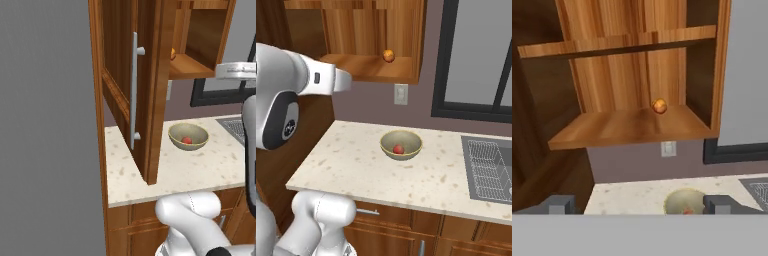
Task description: Pick the peachs from the cabinet and place them in one bowl. Pick the squash from the sink and place it in the other bowl.
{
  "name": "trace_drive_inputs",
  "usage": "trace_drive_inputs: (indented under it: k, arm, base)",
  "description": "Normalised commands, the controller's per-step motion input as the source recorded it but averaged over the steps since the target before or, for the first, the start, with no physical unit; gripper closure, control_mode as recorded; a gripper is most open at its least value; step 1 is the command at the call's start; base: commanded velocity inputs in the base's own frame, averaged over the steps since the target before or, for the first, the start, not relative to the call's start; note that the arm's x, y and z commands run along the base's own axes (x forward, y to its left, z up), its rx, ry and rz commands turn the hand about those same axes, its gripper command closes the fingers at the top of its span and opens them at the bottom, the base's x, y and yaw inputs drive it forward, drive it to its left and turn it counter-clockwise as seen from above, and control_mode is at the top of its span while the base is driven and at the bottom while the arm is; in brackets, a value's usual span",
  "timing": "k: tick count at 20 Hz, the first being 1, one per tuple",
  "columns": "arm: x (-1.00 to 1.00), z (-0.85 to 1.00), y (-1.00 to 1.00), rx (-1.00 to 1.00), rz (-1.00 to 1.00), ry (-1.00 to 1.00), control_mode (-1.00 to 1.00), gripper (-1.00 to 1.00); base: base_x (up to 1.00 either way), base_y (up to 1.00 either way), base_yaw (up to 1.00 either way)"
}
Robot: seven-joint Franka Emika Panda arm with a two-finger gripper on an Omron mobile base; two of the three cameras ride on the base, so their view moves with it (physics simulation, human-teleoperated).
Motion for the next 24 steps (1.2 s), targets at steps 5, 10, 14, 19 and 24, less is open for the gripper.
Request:
trace_drive_inputs:
  k: [5,10,14,19,24]
  arm:
    - [0.19,0.13,0.12,-0.01,0.0,-0.01,-1.0,-1.0]
    - [0.54,0.07,0.07,-0.08,0.0,0.11,-1.0,-1.0]
    - [0.71,0.01,0.0,-0.11,0.0,0.19,-1.0,-1.0]
    - [0.63,0.0,0.0,-0.01,0.0,0.04,-1.0,-1.0]
    - [0.48,0.0,0.0,0.0,0.0,-0.05,-1.0,-1.0]
  base:
    - [0.0,0.0,0.0]
    - [0.0,0.0,0.0]
    - [0.0,0.0,0.0]
    - [0.0,0.0,0.0]
    - [0.0,0.0,0.0]
